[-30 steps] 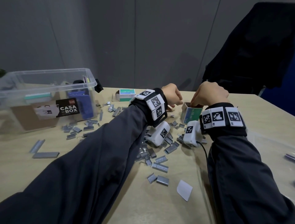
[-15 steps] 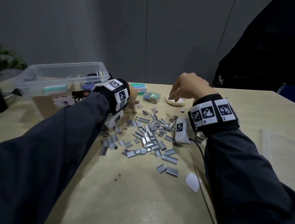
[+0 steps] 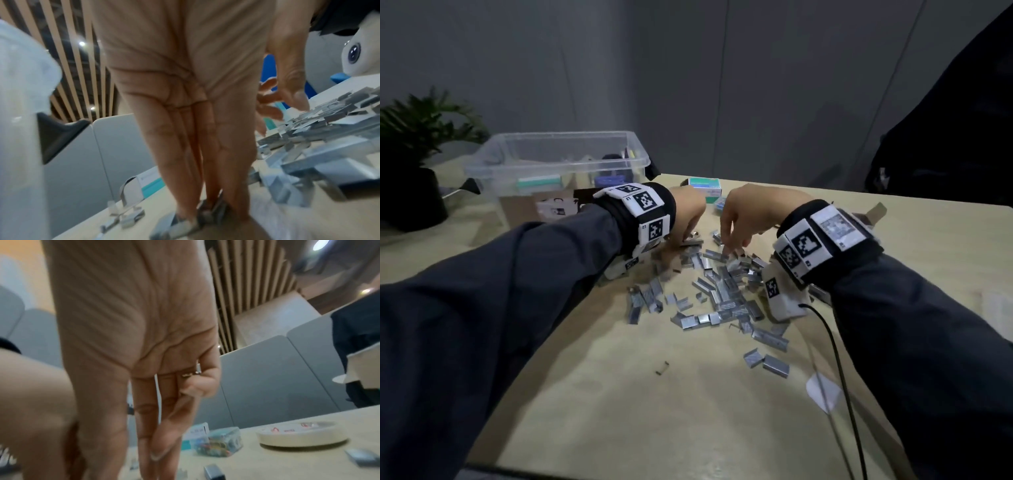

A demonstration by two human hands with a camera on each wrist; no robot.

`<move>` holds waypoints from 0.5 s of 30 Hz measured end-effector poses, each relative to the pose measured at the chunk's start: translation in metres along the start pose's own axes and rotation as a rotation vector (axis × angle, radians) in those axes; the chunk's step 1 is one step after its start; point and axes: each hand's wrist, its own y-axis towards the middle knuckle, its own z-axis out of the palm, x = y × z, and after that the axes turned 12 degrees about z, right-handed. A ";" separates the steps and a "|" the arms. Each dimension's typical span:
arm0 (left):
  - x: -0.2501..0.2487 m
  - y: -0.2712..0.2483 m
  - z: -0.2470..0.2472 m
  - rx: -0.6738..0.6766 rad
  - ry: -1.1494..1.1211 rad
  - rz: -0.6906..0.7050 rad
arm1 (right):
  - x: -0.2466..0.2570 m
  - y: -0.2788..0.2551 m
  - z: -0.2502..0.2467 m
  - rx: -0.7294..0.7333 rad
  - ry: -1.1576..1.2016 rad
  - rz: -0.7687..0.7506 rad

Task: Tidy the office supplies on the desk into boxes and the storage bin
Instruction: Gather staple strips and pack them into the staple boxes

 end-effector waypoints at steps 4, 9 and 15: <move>0.010 -0.005 0.007 -0.077 -0.035 0.010 | 0.010 0.006 0.006 0.068 -0.098 -0.004; 0.013 -0.006 0.011 -0.099 -0.125 0.029 | 0.019 0.003 0.008 0.103 -0.233 -0.018; 0.034 -0.024 0.004 -0.283 -0.685 0.034 | 0.000 -0.004 0.000 0.105 -0.079 0.007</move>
